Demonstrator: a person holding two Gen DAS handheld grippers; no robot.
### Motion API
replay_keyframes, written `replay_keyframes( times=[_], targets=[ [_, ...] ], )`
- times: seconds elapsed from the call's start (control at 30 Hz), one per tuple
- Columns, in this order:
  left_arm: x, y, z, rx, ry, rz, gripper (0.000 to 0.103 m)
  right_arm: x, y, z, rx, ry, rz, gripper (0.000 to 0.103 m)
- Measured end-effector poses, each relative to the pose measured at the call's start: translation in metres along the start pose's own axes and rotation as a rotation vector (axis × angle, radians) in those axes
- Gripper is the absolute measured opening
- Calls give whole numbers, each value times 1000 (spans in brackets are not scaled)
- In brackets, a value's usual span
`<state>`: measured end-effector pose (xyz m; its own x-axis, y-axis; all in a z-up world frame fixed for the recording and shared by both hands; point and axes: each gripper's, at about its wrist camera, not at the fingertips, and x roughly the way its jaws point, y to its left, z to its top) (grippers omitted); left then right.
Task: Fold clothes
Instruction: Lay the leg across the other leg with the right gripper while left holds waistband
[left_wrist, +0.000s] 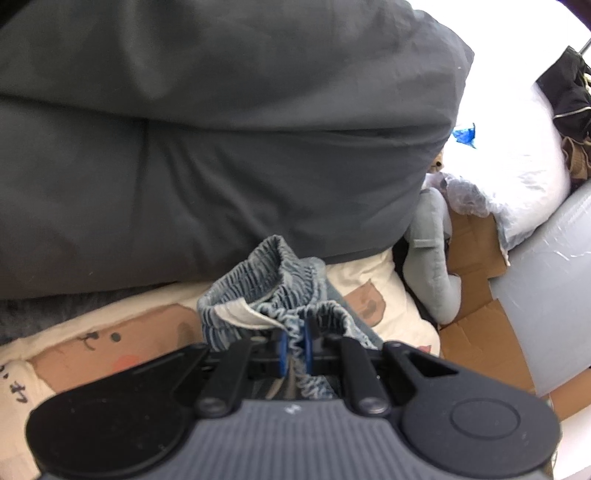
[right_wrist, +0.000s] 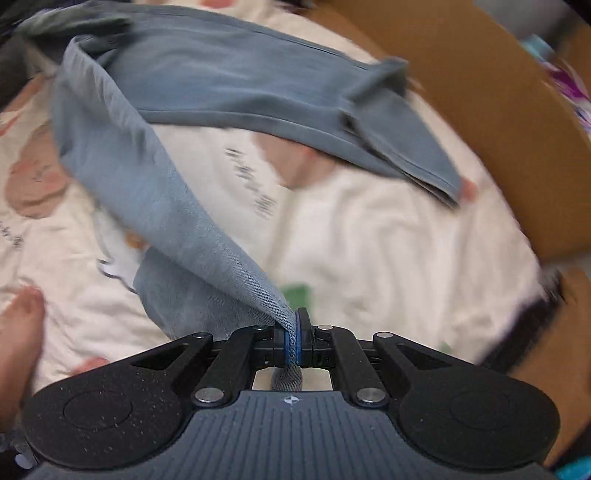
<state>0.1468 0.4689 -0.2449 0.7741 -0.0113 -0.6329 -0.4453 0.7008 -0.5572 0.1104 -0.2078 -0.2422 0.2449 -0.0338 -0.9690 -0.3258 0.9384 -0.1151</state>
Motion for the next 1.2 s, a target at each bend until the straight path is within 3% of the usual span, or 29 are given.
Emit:
replay_keyframes(
  times=[0.3, 0.47, 0.6, 0.77, 0.8, 0.87, 1.07, 1.2],
  targets=[
    [-6, 22, -14, -15, 33, 42, 9, -19, -71, -38, 132, 28, -192, 0],
    [-7, 37, -22, -22, 62, 76, 10, -22, -98, -44, 164, 27, -260, 0],
    [-6, 36, -27, -7, 69, 53, 11, -13, -111, -40, 172, 36, -297, 1],
    [-2, 24, -23, 40, 82, 29, 11, 4, -100, -26, 146, 65, -296, 8],
    [0, 21, -22, 45, 84, 22, 11, 4, -96, -22, 144, 59, -288, 19],
    [6, 15, -20, 57, 90, 13, 10, 3, -85, -14, 136, 48, -271, 23],
    [34, -3, -25, 82, 112, -25, 10, -10, -60, 14, 159, -32, -208, 26],
    [57, -12, -32, 88, 122, -39, 10, -18, -42, 37, 164, -106, -135, 33]
  ],
)
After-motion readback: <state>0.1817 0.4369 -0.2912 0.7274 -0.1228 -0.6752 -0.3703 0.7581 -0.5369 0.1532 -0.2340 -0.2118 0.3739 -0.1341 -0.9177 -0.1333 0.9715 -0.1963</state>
